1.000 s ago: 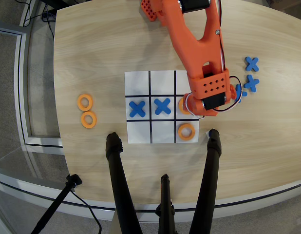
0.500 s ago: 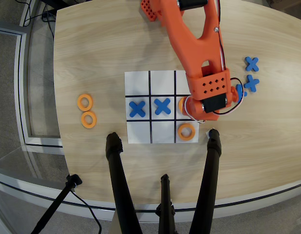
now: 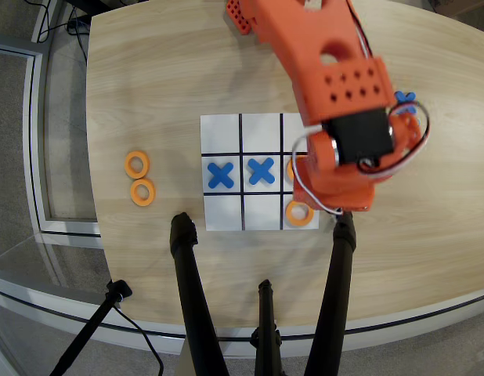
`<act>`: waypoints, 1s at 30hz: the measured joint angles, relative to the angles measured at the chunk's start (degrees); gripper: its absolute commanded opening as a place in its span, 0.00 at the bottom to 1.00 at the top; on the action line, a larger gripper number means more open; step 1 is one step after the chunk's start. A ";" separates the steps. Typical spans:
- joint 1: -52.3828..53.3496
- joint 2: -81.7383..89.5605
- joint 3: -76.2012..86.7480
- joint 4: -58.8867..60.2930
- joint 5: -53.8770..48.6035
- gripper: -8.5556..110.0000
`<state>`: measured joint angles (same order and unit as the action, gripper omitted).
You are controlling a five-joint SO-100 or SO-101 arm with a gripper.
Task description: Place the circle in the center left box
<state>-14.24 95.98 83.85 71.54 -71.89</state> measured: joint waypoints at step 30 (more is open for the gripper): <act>14.06 88.07 76.20 -11.78 -6.86 0.17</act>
<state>-0.18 184.04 160.05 59.77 -78.75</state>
